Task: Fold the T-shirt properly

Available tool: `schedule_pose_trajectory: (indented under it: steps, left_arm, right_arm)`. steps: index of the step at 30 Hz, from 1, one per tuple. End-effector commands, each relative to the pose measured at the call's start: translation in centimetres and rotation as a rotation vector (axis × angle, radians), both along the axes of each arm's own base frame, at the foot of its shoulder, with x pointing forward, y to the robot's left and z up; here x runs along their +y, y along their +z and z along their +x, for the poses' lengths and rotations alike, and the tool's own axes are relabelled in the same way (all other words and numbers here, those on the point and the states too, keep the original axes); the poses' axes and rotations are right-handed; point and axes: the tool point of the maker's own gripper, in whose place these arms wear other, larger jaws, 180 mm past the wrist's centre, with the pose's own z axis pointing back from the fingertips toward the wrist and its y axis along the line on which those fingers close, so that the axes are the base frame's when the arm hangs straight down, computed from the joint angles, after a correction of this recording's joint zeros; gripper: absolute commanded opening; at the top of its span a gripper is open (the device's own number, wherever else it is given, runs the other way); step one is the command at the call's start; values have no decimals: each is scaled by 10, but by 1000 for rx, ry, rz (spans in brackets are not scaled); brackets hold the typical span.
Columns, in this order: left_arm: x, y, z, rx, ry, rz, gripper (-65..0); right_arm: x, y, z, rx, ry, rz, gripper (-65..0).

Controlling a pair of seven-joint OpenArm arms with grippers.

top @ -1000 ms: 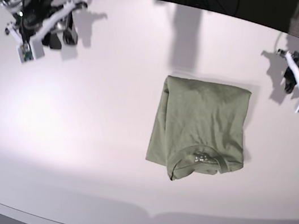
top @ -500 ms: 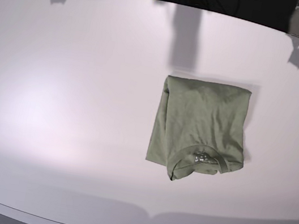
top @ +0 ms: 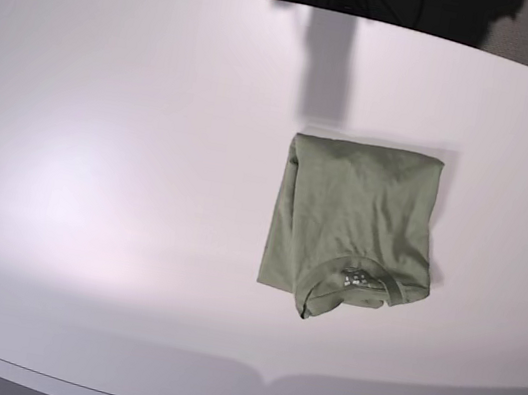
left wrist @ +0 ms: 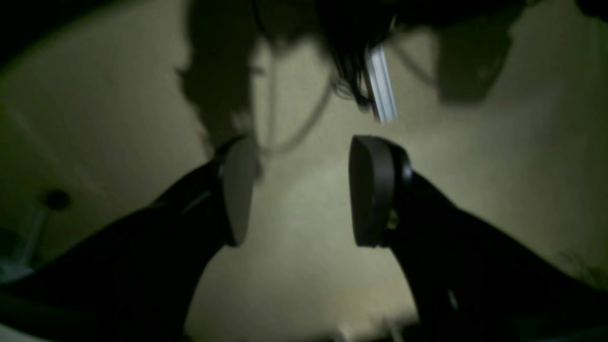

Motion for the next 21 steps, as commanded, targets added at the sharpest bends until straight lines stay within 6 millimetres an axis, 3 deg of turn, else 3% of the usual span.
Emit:
schedule_pose_trajectory:
  steps: [1,4,6,12,18,21]
  left_arm:
    - [6,-7,-8,15,24,-2,-334]
    - [25,-46,-22,41,124,25,-334]
    - [32,-70,-20,-5,195,25,-334]
    - [24,-126,-33,-20,231,13,-334]
    - [13,-156,-55,-11,160,-10,-334]
    - [4,-167,-67,42,196,-17,-334]
  right_arm:
    - [-11,-4,-9,23,-14,-7,-423]
    - [-32,-31,-26,85,-110,11,-423]
    - [-43,-50,-30,107,-177,28,-423]
    - [-68,-103,-35,210,-286,51,-423]
    - [-70,-145,-51,381,-50,25,-423]
    - [-65,-167,-45,434,89,-30,-423]
